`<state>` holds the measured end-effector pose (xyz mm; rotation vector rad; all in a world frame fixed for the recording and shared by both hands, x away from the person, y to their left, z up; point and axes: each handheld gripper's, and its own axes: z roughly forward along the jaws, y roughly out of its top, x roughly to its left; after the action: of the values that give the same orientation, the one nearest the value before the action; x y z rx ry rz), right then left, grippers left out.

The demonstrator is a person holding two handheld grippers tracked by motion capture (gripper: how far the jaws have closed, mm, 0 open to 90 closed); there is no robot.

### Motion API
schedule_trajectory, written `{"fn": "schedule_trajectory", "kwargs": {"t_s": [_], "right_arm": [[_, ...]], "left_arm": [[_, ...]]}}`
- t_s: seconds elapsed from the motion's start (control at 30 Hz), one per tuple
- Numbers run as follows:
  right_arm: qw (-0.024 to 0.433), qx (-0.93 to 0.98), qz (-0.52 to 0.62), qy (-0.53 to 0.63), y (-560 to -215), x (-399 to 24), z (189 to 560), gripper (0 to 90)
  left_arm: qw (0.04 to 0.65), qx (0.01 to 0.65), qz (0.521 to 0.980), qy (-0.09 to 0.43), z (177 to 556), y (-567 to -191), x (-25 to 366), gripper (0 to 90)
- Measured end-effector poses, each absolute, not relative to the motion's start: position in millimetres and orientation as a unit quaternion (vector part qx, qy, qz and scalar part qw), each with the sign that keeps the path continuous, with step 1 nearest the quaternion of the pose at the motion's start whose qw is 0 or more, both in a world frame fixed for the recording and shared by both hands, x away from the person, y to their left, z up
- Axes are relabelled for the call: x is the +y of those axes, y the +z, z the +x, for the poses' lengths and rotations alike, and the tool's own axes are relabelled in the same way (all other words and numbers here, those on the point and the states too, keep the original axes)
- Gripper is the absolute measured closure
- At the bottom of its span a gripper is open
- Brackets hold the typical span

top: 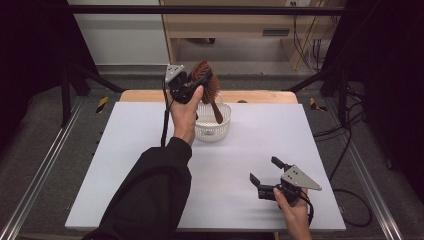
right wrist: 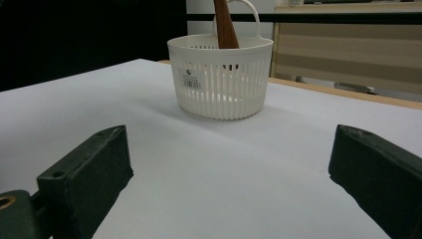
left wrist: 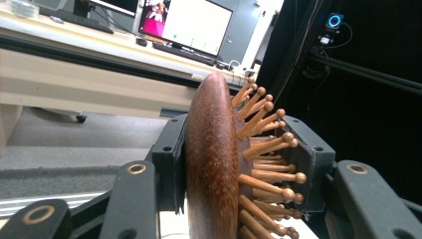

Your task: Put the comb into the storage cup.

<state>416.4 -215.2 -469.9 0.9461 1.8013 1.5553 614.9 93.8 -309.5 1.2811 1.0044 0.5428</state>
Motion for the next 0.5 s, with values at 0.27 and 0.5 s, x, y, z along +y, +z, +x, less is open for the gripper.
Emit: {"fn": "schedule_trajectory", "kwargs": {"t_s": [0.27,0.5], "right_arm": [[0.284,0.673,0.356,0.582,-470,-215,416,3.5],[0.284,0.671,0.359,0.584,-470,-216,417,3.5]], "left_arm": [[0.647,0.449,0.57,0.235,617,-321,92,49.2],[0.643,0.452,0.574,0.231,620,-330,92,49.2]]}}
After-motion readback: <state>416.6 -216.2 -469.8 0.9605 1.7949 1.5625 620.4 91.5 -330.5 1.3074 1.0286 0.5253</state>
